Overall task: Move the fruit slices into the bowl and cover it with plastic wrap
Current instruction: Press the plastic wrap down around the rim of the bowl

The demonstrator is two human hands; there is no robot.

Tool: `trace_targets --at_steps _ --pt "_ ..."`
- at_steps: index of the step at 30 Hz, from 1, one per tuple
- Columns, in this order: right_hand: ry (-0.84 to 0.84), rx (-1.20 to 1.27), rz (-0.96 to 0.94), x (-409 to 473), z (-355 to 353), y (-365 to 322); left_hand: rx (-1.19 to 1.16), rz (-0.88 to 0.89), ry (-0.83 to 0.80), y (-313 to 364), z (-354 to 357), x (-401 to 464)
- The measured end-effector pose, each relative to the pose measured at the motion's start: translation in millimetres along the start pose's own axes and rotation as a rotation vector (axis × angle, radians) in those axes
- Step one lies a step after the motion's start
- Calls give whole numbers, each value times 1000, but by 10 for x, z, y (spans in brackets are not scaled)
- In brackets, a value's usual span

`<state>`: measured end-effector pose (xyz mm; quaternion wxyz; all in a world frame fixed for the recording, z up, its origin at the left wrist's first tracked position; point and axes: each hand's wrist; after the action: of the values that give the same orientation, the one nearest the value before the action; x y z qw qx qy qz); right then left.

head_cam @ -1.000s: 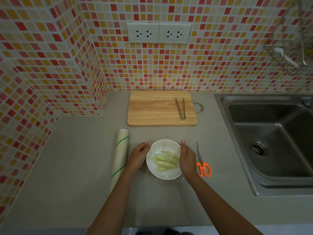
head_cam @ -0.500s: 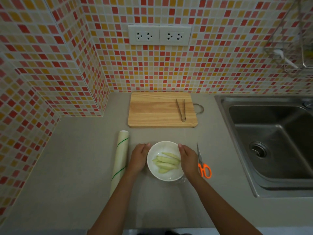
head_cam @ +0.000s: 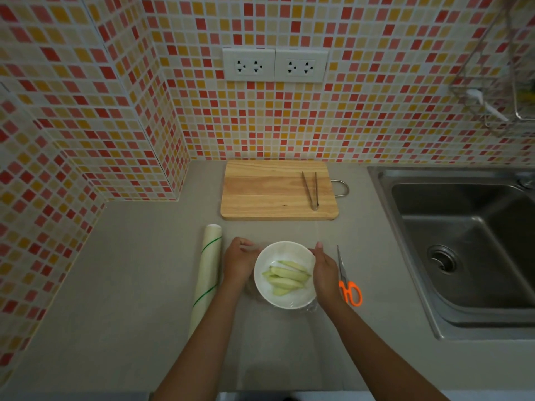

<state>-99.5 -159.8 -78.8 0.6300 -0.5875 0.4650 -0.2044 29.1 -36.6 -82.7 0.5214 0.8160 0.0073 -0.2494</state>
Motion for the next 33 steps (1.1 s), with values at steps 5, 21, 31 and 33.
trace_targets --at_steps 5,21,31,33 --pt "-45 -70 -12 49 -18 -69 187 156 49 151 -17 21" --pt "88 13 -43 26 -148 92 -390 201 2 -262 138 -455" --pt "58 -142 -67 67 56 111 -434 200 160 -251 150 -546" --pt "52 -89 -35 93 70 102 -411 219 178 -253 160 -560"
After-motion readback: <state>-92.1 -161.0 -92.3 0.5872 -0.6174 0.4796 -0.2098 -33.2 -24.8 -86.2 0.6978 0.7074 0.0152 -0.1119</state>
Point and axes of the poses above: each hand's wrist, its own x-axis towards the middle knuckle, its own z-axis out of the palm, y = z × x, and after that the axes turned 1 degree about x, right-handed
